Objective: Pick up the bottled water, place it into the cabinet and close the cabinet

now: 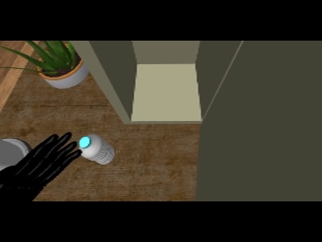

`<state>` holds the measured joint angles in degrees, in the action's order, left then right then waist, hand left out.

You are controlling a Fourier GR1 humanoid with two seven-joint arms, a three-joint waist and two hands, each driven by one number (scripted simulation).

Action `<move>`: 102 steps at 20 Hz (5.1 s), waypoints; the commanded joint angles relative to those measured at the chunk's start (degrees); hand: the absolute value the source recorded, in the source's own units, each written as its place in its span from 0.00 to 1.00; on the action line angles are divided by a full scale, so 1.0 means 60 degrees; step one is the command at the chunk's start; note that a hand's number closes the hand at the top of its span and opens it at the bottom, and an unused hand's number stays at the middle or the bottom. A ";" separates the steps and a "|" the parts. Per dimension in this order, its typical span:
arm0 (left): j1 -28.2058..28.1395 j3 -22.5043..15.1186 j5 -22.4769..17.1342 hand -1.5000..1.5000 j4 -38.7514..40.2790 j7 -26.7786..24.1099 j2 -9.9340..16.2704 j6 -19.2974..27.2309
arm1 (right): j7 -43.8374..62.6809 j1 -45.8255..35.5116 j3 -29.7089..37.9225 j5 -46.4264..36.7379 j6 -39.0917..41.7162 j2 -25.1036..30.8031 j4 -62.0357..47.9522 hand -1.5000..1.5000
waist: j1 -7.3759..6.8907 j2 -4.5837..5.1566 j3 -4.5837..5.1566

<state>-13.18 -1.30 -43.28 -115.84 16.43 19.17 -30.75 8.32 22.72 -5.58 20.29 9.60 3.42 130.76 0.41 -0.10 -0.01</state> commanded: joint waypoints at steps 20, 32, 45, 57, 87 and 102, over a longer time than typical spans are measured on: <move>-0.0032 0.2477 -0.0446 0.00 0.2063 -0.0477 -0.0023 -0.2508 | -0.1477 0.1444 -0.0101 -0.0516 0.1109 -0.0300 -0.0238 0.00 | -0.0042 -0.0002 -0.0001; 0.2863 0.3046 0.3355 0.00 0.6278 -0.2779 -0.0678 -0.3556 | -0.1887 0.1651 -0.0030 -0.0512 0.1729 -0.0220 -0.0569 0.00 | 0.0046 0.0023 0.0008; 0.4340 0.2874 0.6342 0.00 1.0260 -0.5740 -0.0371 -0.3515 | -0.1847 0.1958 -0.0568 -0.0733 0.1699 -0.0288 -0.0090 0.00 | 0.0063 0.0040 0.0014; 0.6064 0.2540 0.7287 0.00 1.4393 -0.7405 -0.0136 -0.3335 | -0.2365 0.2233 -0.0785 -0.1072 0.1711 -0.0508 -0.0307 0.00 | 0.0165 0.0070 0.0024; 0.6995 0.1810 0.7630 0.00 1.7031 -0.8497 -0.1400 -0.3608 | -0.2688 0.1981 -0.0449 -0.0741 0.2118 -0.0268 -0.0870 0.00 | 0.0288 0.0130 0.0040; 0.6887 0.1331 0.7533 1.00 1.6404 -0.8410 -0.2116 -0.3700 | -0.2421 0.1866 -0.0710 -0.0996 0.1804 -0.0421 -0.0952 0.00 | 0.0267 0.0107 0.0039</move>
<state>28.16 7.55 1.88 -18.98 -28.96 9.83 -45.74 -7.11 33.15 -9.49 14.54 20.94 0.80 123.59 1.53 0.20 -0.29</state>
